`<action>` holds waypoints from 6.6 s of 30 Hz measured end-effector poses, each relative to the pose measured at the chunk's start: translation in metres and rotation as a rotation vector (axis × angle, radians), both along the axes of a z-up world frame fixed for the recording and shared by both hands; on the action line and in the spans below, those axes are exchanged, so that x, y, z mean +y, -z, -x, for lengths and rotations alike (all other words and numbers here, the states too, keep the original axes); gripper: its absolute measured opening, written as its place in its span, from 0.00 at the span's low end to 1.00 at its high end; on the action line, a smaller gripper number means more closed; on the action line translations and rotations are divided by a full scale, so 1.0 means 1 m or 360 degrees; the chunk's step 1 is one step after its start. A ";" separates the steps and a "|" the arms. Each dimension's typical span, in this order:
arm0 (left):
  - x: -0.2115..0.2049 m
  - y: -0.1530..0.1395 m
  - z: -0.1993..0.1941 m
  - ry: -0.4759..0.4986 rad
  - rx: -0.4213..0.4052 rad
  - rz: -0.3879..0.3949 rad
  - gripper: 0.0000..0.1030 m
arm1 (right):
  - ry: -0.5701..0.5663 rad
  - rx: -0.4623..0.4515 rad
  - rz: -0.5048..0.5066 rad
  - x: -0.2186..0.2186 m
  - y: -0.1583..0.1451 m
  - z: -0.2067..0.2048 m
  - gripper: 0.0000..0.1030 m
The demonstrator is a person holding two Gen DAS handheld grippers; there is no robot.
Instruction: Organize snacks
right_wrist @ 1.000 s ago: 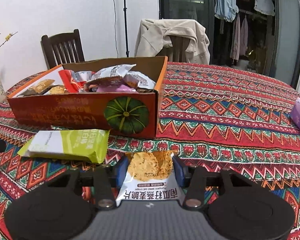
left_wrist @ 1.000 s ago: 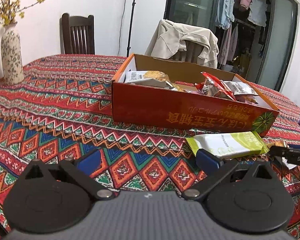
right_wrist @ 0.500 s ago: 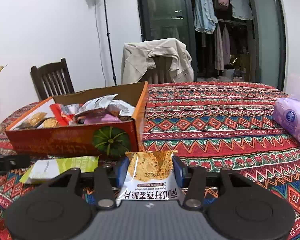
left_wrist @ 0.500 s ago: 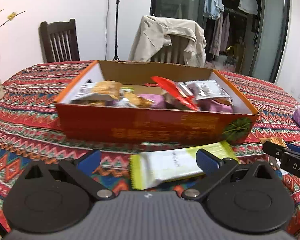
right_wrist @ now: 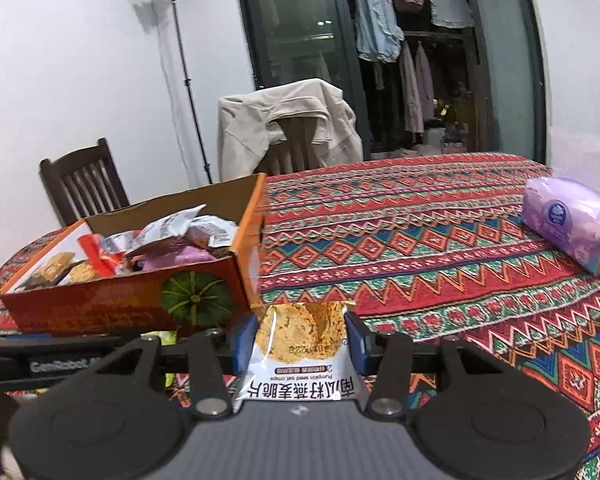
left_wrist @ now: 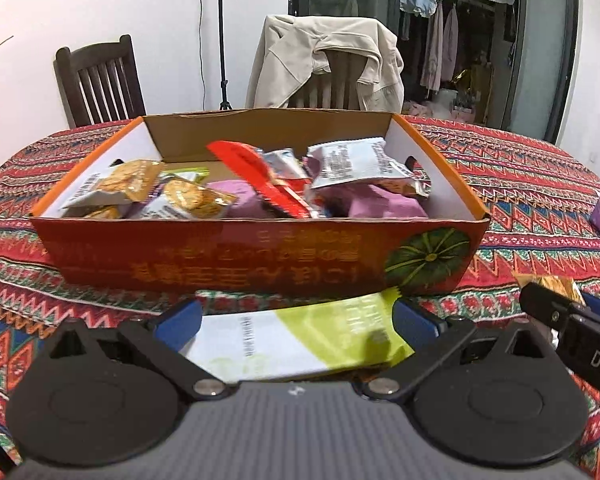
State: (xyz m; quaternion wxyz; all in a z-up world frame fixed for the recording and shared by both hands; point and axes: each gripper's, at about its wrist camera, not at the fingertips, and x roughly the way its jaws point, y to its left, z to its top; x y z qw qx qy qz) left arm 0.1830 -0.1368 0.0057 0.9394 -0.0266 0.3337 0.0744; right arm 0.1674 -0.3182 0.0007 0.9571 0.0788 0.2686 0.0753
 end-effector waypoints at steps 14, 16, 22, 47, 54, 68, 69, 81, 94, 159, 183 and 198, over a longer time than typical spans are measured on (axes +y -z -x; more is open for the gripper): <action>-0.013 0.014 0.000 0.0024 0.0040 -0.0228 1.00 | -0.0017 0.0018 -0.0048 -0.003 0.001 0.001 0.45; -0.008 0.014 0.007 0.0046 0.0039 -0.0230 0.99 | -0.0015 0.0018 -0.0046 -0.003 0.001 0.001 0.46; 0.015 0.011 0.030 0.0072 0.0060 -0.0232 0.96 | 0.0003 0.0040 -0.0041 -0.004 0.004 -0.001 0.46; 0.068 0.003 0.010 -0.0495 0.0252 0.0140 1.00 | 0.0002 0.0077 -0.0022 -0.003 0.010 -0.006 0.46; 0.088 -0.001 0.015 -0.0446 0.0260 0.0218 0.96 | 0.0003 0.0076 -0.0010 -0.001 0.010 -0.005 0.46; 0.057 0.011 0.008 -0.0337 0.0305 0.0040 0.90 | 0.0019 0.0103 -0.0012 -0.003 0.013 -0.008 0.47; 0.058 0.010 0.012 -0.0284 0.0301 0.0021 0.84 | 0.0015 0.0100 -0.0011 -0.003 0.013 -0.007 0.47; 0.078 -0.006 0.050 0.0009 0.0250 -0.0143 0.89 | -0.0051 0.0089 0.0020 0.004 0.013 -0.005 0.47; 0.078 0.004 0.084 0.0005 0.0225 -0.0005 0.38 | -0.0177 0.0011 0.0046 0.016 0.008 0.002 0.47; 0.150 -0.017 0.192 0.0122 -0.0501 0.0054 1.00 | -0.0380 -0.0191 0.0123 0.083 -0.018 0.118 1.00; 0.148 -0.009 0.192 0.0150 -0.0473 0.0068 1.00 | -0.0368 -0.0145 0.0115 0.084 -0.008 0.122 1.00; 0.148 -0.007 0.194 0.0151 -0.0476 0.0069 1.00 | -0.0369 -0.0145 0.0123 0.085 -0.010 0.122 1.00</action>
